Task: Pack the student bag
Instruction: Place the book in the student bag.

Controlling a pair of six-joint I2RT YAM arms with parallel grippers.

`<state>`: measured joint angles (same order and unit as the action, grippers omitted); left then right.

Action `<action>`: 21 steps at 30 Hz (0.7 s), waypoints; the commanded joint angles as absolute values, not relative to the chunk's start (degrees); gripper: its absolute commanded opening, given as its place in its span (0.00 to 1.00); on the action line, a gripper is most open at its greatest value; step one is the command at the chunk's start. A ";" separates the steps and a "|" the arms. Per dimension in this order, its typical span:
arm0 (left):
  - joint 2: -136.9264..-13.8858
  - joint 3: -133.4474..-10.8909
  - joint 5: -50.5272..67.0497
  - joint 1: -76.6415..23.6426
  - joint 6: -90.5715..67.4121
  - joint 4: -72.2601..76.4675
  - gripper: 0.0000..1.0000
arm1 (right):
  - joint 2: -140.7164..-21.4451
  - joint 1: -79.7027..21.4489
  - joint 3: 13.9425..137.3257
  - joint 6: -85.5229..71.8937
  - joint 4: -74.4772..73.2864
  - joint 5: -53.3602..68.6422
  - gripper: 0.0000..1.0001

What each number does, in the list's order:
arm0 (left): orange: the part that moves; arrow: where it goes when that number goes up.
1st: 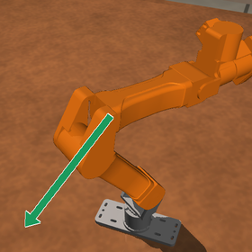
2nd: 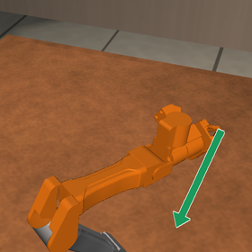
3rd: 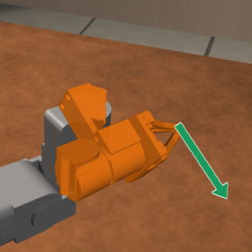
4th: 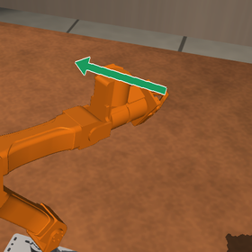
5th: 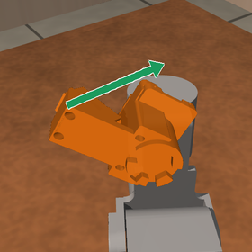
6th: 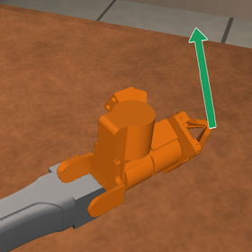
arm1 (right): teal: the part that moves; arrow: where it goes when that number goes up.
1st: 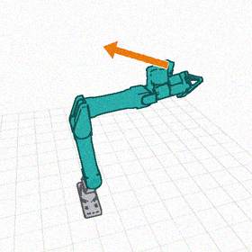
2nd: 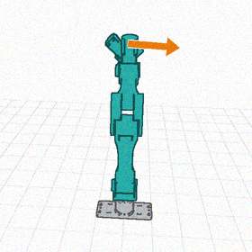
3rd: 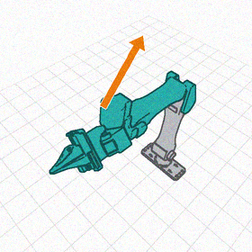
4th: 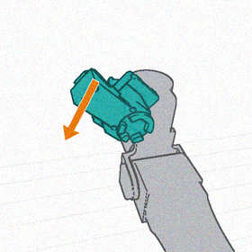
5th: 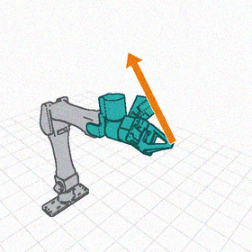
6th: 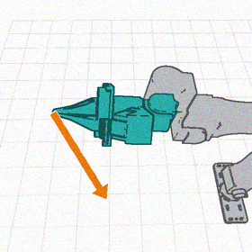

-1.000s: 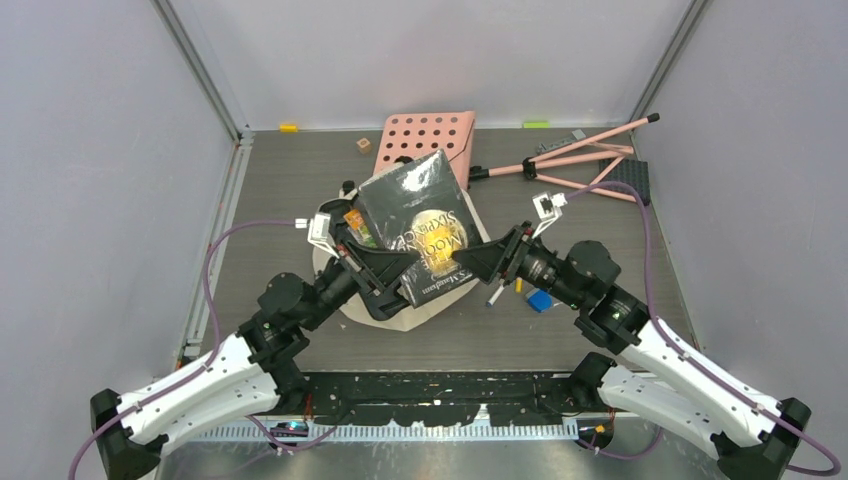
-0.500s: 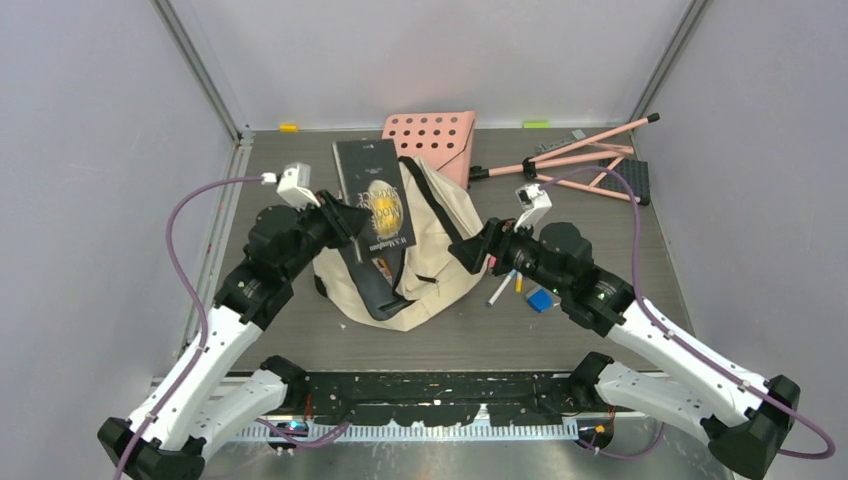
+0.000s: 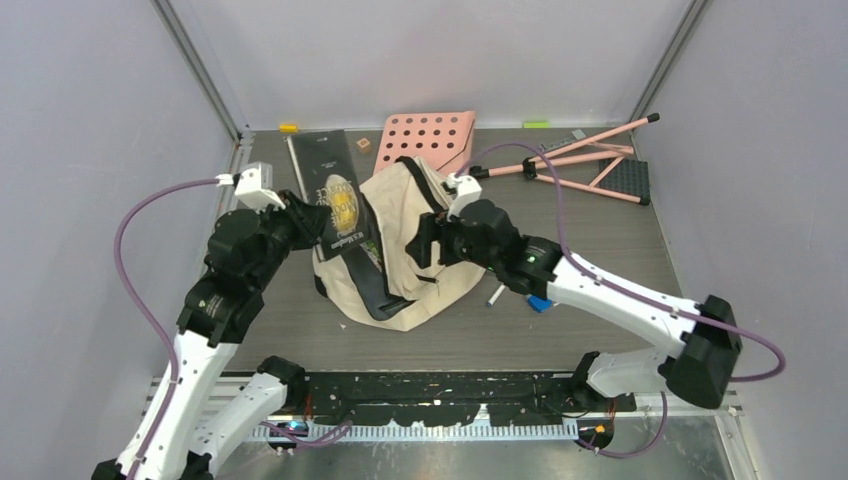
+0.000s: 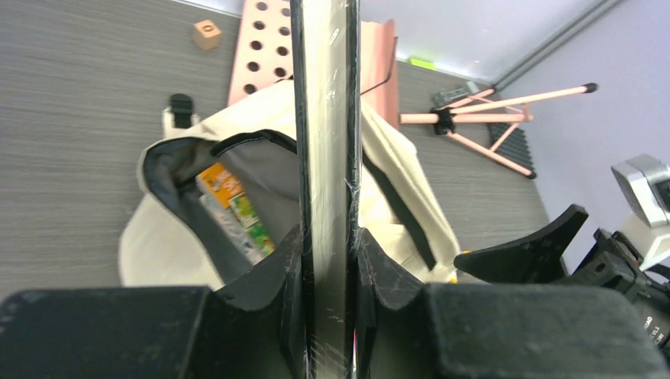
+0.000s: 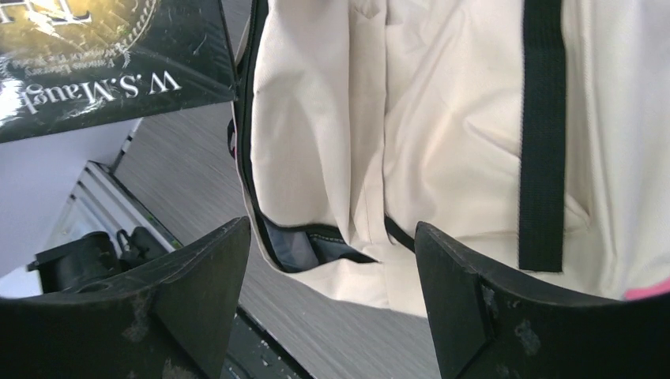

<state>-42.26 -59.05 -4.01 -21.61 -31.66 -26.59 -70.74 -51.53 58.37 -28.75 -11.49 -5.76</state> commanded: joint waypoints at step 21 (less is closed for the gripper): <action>-36.34 -58.07 -7.21 -21.27 -26.13 -25.93 0.00 | -94.03 -64.32 77.45 -19.77 -11.66 -22.22 0.84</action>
<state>-36.16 -57.39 -7.90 -21.61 -26.50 -35.09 -95.88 -62.67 76.40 -21.04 -14.63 -16.93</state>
